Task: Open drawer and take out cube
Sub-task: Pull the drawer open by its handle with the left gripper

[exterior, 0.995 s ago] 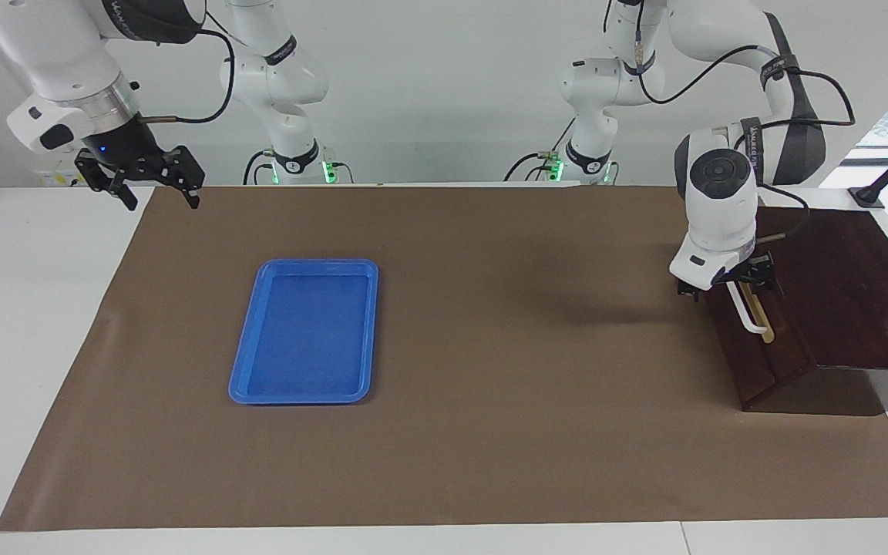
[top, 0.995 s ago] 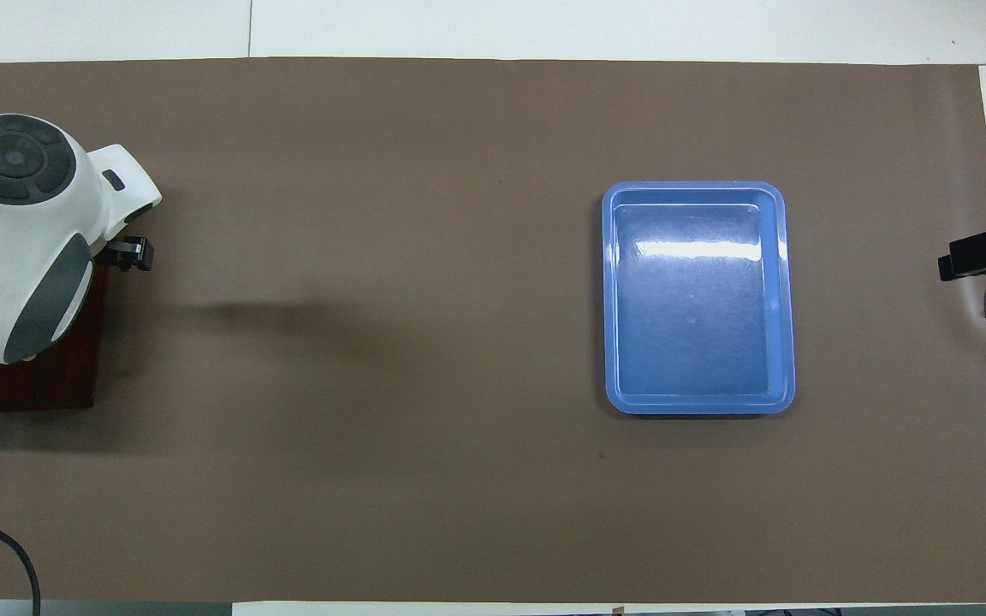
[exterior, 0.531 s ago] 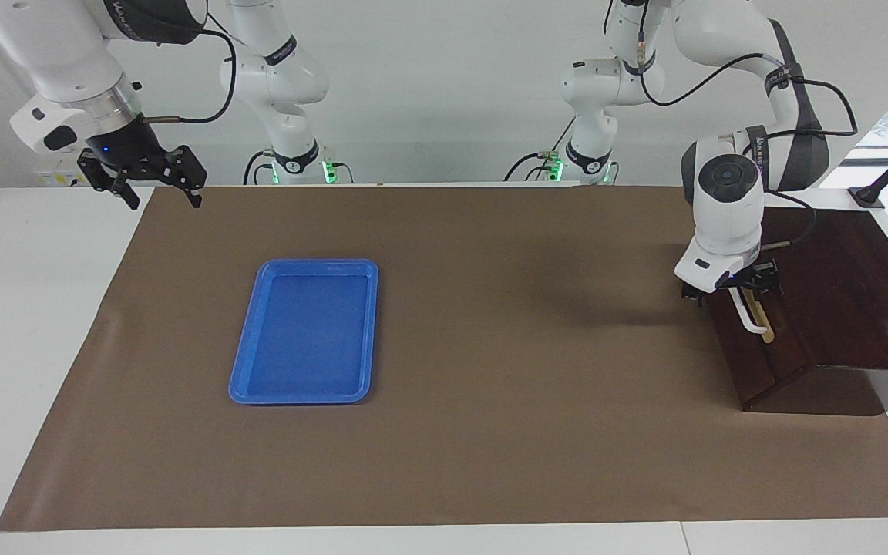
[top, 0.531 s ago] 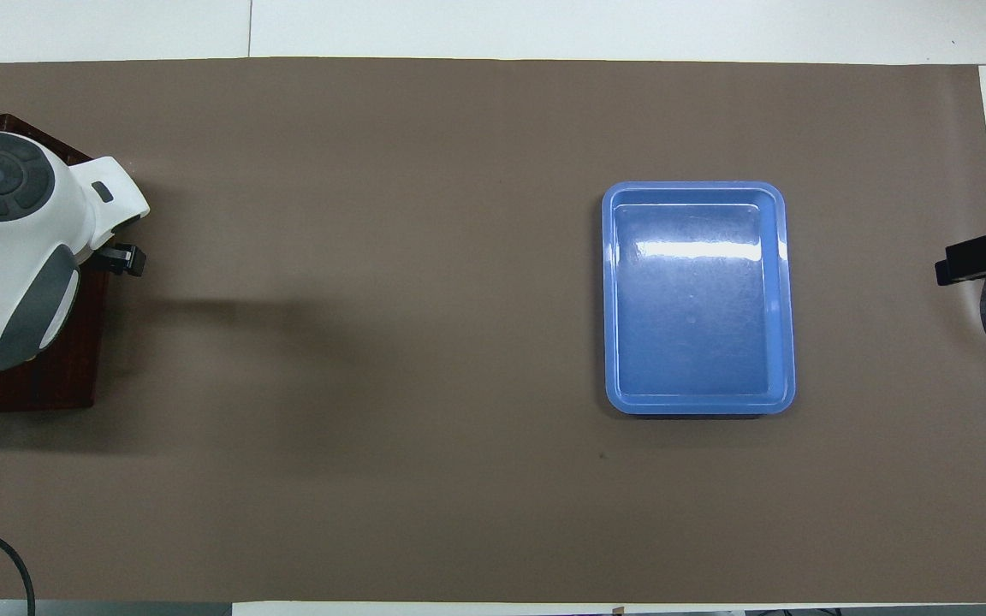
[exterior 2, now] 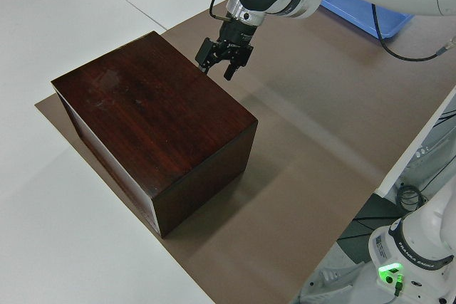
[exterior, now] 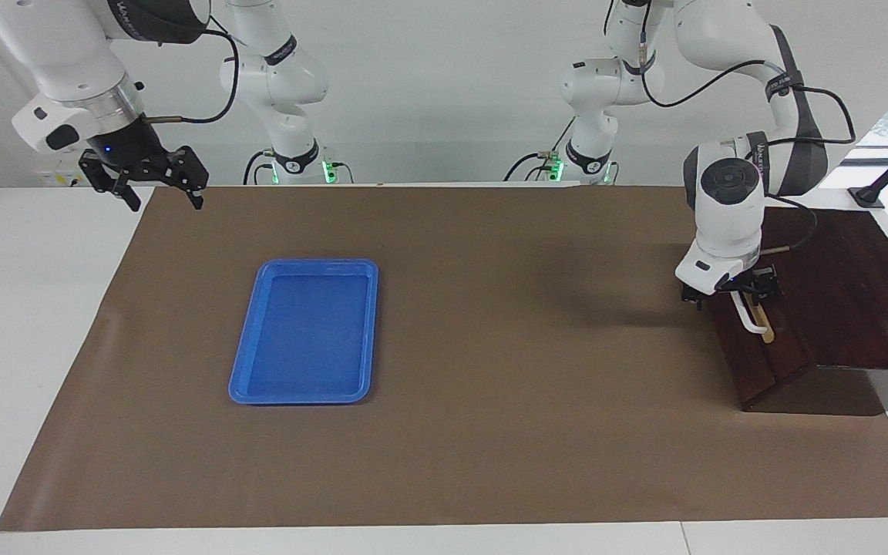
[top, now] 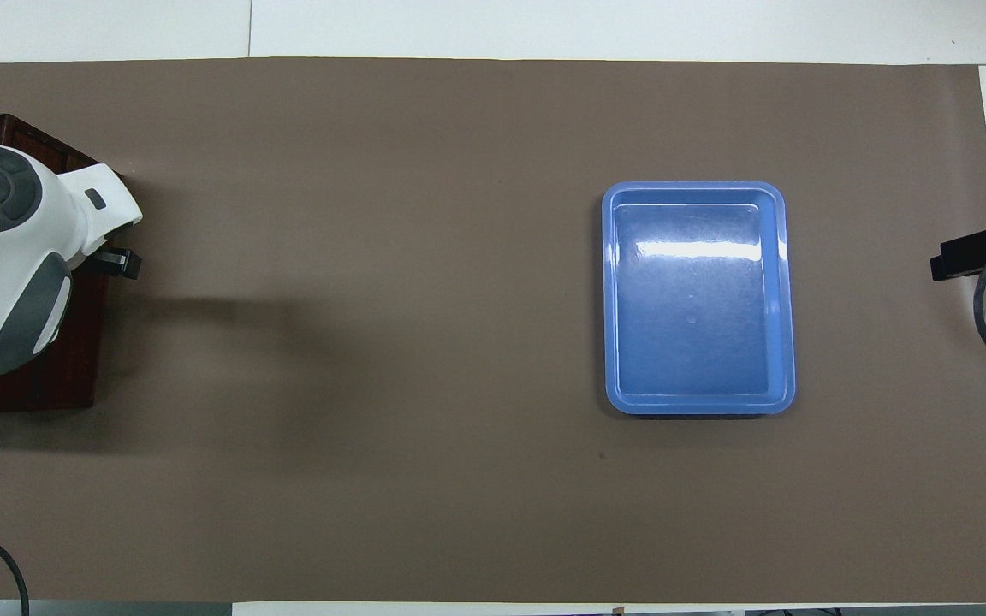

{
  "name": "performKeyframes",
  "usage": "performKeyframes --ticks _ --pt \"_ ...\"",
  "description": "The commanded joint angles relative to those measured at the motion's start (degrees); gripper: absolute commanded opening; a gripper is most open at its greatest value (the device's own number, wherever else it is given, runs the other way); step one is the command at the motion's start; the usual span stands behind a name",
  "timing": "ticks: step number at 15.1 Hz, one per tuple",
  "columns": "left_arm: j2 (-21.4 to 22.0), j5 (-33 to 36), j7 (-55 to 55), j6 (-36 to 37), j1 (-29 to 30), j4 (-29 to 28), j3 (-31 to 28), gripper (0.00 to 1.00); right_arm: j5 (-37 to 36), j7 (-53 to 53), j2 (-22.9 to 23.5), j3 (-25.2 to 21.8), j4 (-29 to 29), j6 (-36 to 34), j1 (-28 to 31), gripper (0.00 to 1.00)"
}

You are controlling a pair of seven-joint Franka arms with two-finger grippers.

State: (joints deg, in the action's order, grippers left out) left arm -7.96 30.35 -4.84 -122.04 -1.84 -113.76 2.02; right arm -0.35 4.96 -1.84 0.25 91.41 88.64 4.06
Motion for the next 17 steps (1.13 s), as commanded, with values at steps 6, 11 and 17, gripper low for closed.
performKeyframes --ticks 6,11,17 --pt "1.3 1.2 0.4 -3.4 1.0 -4.1 0.2 1.00 -0.7 -1.1 -0.2 0.4 0.3 1.4 0.0 1.00" --pt "1.3 1.1 0.3 -2.8 0.2 -4.1 0.4 1.00 -0.7 -1.3 -0.4 0.4 0.6 0.8 -0.1 1.00" --pt "1.5 0.8 -2.7 1.3 -4.6 -3.5 0.4 1.00 -0.7 -1.4 -0.9 0.4 1.6 0.7 -0.6 1.00"
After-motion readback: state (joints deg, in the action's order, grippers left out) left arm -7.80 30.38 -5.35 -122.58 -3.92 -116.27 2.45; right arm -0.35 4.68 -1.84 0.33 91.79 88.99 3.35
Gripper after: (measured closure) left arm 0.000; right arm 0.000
